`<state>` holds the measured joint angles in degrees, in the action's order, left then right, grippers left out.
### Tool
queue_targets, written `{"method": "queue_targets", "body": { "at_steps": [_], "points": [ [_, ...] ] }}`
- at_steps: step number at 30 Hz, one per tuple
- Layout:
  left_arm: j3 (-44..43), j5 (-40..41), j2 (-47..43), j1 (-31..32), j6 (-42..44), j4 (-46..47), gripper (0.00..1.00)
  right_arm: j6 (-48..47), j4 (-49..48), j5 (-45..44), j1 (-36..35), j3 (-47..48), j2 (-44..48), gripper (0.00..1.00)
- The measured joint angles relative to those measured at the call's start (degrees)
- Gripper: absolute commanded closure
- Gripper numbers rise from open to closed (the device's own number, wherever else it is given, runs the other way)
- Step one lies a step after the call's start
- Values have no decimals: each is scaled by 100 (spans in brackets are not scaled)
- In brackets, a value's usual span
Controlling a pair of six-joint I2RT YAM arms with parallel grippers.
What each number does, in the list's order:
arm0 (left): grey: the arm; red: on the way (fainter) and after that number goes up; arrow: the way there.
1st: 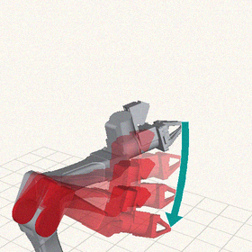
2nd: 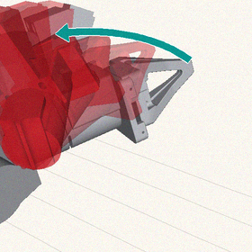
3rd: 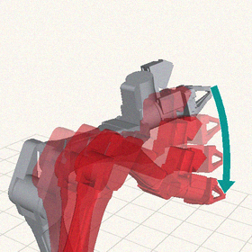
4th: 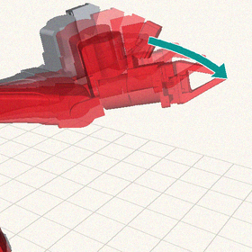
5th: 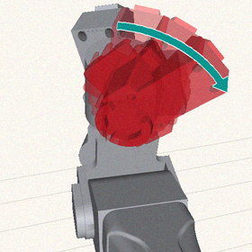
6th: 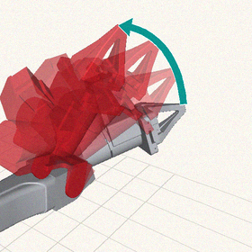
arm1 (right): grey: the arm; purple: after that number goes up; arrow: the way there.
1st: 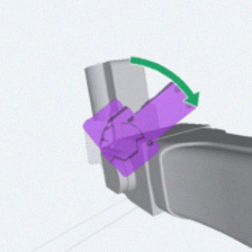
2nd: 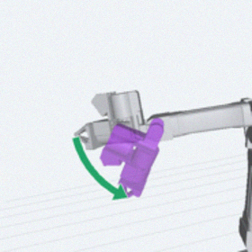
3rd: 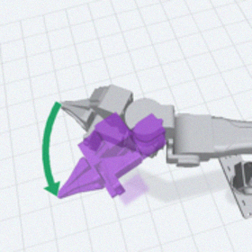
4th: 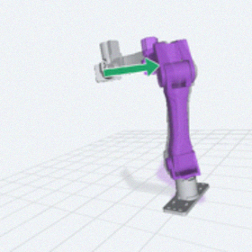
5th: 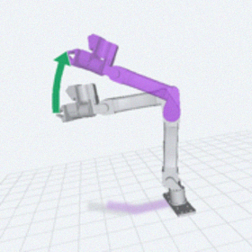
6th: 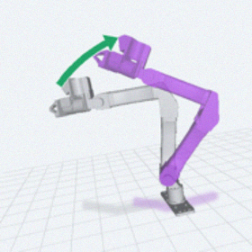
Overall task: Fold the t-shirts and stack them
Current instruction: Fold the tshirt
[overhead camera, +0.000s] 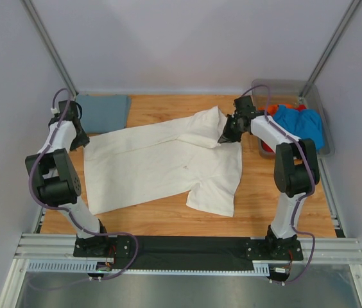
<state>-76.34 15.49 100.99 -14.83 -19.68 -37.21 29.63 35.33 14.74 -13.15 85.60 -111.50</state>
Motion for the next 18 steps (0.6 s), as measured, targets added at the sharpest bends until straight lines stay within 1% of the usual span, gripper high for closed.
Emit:
{"method": "queue_targets", "body": {
  "at_steps": [3, 4, 7, 9, 10, 12, 13, 15, 18],
  "points": [
    [-188, -125, -2, -2, -90, -15, 56, 173, -28, 66, -2, -334, 203, 99],
    [-229, -208, 17, -4, -111, -33, 56, 243, -50, 85, -2, -385, 223, 86],
    [-348, -461, 164, -4, -133, -28, 58, 424, -59, 96, 2, -431, 229, 83],
    [-376, -627, 319, -4, -136, -24, 59, 459, -33, 87, 20, -422, 229, 76],
    [-376, -693, 404, -4, -146, -33, 60, 446, -22, 76, 26, -407, 229, 64],
    [-374, -804, 555, -4, -155, -26, 65, 365, 76, 37, 61, -313, 225, 49],
    [-374, -861, 632, -4, -173, -28, 66, 310, 118, 15, 92, -179, 197, 39],
    [-382, -957, 778, -4, -195, -28, 69, 177, 192, -22, 201, 396, 2, 35],
    [-494, -1099, 1027, -4, -232, -31, 70, 70, 118, -37, 448, 2155, -907, 31]
  ]
}}
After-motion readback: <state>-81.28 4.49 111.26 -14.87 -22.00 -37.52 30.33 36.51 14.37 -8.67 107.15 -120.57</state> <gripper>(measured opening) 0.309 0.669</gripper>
